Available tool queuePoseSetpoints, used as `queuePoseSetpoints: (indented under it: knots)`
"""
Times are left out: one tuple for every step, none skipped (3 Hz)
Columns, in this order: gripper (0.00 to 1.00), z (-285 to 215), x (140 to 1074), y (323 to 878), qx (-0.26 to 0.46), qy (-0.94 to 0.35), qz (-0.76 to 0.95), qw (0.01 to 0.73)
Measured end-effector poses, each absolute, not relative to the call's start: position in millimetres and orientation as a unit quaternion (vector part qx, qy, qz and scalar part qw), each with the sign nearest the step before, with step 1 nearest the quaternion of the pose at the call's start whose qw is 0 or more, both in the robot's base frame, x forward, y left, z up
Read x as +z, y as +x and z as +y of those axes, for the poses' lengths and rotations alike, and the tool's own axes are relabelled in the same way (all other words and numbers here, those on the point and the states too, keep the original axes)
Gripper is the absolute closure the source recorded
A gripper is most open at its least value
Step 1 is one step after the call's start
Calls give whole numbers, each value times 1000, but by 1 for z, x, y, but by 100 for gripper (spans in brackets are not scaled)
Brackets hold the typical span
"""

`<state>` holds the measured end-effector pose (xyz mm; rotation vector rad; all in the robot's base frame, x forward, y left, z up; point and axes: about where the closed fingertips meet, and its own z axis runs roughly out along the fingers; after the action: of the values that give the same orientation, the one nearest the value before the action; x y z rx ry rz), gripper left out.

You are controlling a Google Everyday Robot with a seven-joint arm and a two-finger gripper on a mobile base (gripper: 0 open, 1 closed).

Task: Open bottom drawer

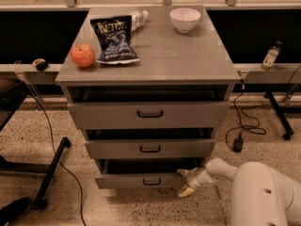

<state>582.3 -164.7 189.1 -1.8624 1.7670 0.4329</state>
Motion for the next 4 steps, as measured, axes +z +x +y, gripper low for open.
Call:
queuePoseSetpoints:
  knots:
    - [32, -160, 191, 555, 179, -698, 646, 252]
    - [32, -162, 198, 525, 189, -707, 641, 231]
    - [28, -168, 211, 497, 191, -707, 644, 222]
    - [27, -178, 224, 472, 187, -692, 660, 224]
